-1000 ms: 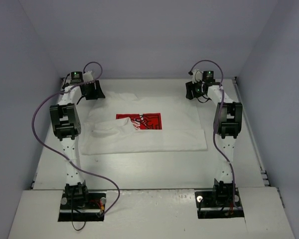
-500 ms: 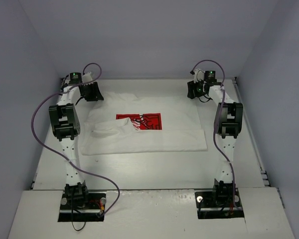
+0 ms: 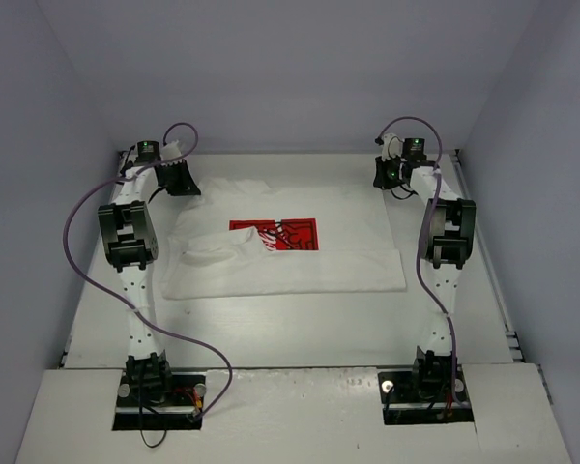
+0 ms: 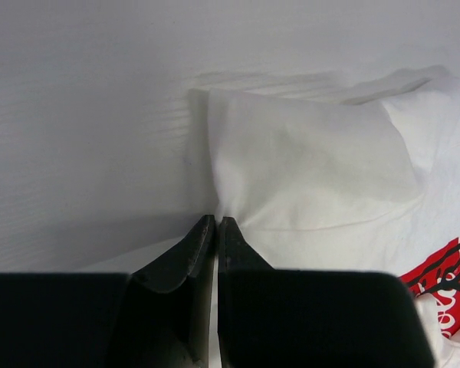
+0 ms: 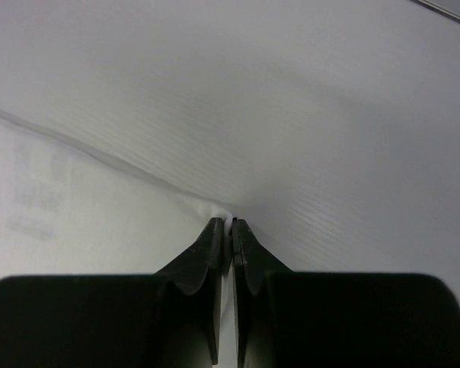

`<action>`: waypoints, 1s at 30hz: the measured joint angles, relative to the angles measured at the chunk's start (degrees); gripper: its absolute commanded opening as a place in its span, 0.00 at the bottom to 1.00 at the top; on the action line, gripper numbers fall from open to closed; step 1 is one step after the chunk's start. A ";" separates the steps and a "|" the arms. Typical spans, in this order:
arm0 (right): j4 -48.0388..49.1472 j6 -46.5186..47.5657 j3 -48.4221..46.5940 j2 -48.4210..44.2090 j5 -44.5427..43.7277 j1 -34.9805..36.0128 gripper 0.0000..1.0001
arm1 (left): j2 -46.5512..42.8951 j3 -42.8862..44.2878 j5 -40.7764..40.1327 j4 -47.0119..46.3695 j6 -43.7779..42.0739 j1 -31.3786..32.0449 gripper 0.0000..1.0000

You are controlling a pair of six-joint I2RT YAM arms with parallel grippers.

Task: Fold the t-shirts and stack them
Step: Grap the side of the flattened tshirt furthest away from the robot with both arms

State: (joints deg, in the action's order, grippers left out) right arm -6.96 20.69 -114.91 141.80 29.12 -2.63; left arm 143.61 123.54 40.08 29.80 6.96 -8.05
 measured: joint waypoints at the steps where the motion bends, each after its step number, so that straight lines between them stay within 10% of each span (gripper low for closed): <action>1: -0.04 -0.01 -0.05 0.00 0.07 -0.01 0.00 | 0.14 0.32 0.04 0.18 0.07 0.00 0.00; 30: -2.72 4.33 2.01 -15.46 -2.80 0.11 0.00 | -13.06 -8.06 1.78 -10.52 2.90 -0.81 0.00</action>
State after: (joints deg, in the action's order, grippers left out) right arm -9.68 25.02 -112.90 126.33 26.33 -2.52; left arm 130.54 115.48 41.87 19.28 9.86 -8.86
